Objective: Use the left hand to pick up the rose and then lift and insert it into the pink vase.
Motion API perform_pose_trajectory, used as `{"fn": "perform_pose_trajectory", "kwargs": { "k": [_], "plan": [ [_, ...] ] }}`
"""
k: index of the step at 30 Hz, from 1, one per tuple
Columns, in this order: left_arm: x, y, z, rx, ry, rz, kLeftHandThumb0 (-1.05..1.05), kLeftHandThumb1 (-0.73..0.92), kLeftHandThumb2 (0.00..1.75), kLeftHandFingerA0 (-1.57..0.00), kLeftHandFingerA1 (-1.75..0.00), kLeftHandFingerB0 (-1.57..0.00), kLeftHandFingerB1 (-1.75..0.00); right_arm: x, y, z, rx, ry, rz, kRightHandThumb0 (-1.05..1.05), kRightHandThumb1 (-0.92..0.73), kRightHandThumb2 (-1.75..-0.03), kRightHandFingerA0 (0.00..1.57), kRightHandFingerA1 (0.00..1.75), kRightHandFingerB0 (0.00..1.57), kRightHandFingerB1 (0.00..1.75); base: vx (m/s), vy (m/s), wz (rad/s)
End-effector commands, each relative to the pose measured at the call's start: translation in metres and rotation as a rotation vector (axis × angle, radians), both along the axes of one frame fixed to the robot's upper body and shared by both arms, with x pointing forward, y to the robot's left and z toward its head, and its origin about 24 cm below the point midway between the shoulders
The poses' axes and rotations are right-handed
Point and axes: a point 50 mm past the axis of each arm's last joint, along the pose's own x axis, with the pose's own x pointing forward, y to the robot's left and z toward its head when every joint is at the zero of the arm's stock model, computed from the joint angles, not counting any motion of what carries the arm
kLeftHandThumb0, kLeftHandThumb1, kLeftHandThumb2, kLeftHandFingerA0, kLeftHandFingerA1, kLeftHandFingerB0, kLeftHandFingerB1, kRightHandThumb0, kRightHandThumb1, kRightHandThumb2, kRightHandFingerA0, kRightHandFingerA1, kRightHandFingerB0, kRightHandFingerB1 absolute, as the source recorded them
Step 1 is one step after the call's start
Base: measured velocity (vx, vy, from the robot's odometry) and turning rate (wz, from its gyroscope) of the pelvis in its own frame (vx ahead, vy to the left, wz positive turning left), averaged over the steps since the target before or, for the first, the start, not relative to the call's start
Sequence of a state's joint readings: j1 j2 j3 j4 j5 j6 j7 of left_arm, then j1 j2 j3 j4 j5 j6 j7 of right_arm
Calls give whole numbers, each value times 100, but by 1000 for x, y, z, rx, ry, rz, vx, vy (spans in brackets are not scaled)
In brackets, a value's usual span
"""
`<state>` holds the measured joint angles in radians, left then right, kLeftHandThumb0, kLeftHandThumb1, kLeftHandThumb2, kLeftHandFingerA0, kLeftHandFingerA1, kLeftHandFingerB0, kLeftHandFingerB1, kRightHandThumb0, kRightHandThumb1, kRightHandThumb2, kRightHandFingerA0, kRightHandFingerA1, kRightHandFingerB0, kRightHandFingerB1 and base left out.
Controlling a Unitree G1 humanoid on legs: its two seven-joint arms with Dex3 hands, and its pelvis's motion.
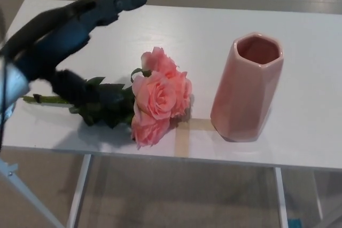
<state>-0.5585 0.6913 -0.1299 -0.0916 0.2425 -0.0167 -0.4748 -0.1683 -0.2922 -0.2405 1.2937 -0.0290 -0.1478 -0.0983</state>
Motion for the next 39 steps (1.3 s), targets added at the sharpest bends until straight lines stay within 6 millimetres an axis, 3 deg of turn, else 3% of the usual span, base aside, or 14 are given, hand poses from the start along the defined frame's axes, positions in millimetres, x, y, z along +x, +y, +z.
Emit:
{"fn": "perform_pose_trajectory", "kwargs": {
  "k": [1,19,39],
  "plan": [
    [35,9,-17,321,223,254,-56,35,75,0,-12,0,-20,0,-2,0,-17,22,-6,-26,-64,-59,72,50,56,43,0,0,0],
    [53,3,-44,441,395,318,-54,34,76,0,-19,0,-23,2,-4,2,0,-3,-17,-26,-65,-59,72,50,56,43,0,0,0],
    [67,-11,-64,464,438,332,-54,34,76,-1,-20,-1,-24,10,-5,6,4,-16,-19,-28,-64,-59,70,50,56,44,0,0,0]
  ]
}}
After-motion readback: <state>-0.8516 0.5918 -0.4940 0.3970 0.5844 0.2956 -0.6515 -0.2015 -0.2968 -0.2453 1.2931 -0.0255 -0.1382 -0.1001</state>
